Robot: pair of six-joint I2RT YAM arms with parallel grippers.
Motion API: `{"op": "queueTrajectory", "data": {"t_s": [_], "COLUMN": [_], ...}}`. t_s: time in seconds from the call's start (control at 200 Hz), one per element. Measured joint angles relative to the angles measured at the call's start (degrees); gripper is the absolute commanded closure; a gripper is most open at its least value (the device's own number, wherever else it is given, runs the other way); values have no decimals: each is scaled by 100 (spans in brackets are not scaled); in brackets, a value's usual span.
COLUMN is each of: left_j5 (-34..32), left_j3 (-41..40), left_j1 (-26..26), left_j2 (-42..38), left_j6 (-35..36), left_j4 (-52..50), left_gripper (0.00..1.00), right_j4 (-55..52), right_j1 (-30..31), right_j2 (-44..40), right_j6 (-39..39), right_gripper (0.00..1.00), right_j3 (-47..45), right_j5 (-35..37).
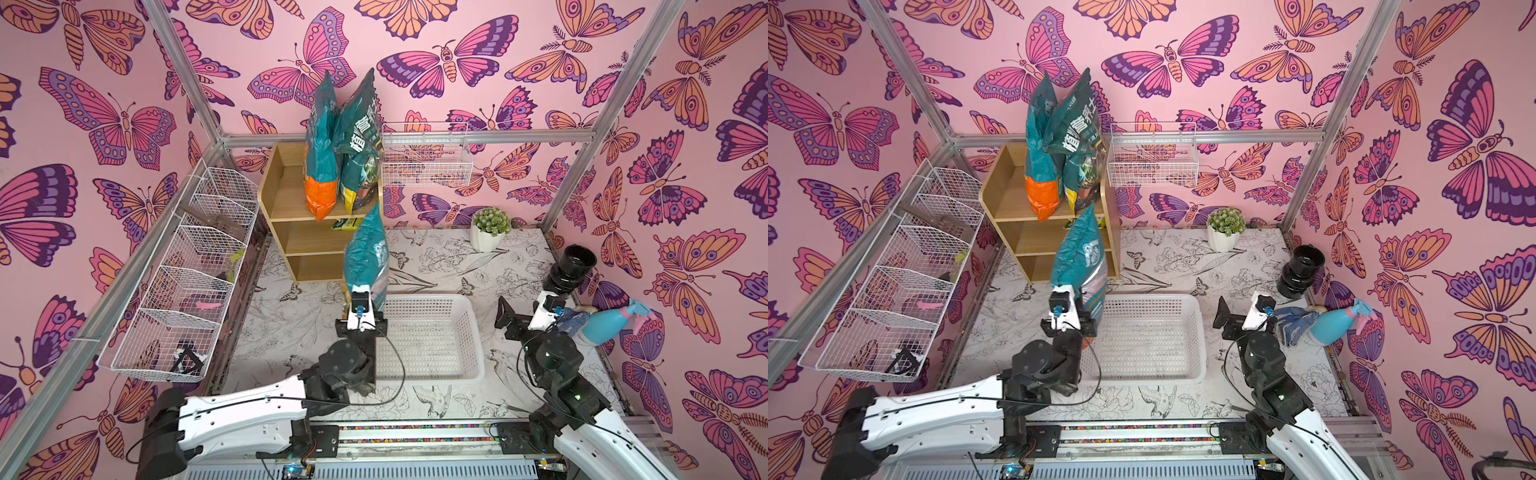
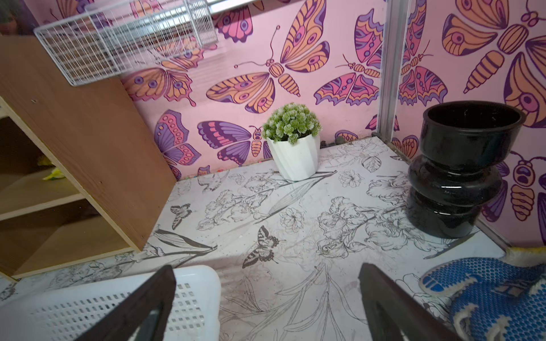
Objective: Take down the fertilizer bag from the shelf
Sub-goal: Place the fertilizer bag in the storage box.
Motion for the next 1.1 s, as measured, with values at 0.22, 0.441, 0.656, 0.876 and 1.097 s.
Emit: {"op": "queueTrajectory", "data": {"t_s": [0.22,0.441,0.656,0.876,1.097], "left_j5": [-103,-282,-422,-726,-931], "left_j3": [468,579,929,1294,1897], "left_j1": [-619,-748,-754,-857,-892], "left_j2": [1891,2863,3432,4122,5125], "left_j6": [859,634,219,-363,-516], "left_j4": [2363,2898,3095,3230,3241], "left_gripper": [100,100,100,100,100], "right_j4": [-201,-299,-385,-468,-468], "right_j1": [0,0,0,0,0], "right_j2": [315,-328,-754,-728,-721], "right_j6": [131,350,476,494,496], "right_gripper": [1,1,1,1,1], "right_j3": [122,85,-37,-96,-103], "right_j5": [310,870,1104,1126,1119]}}
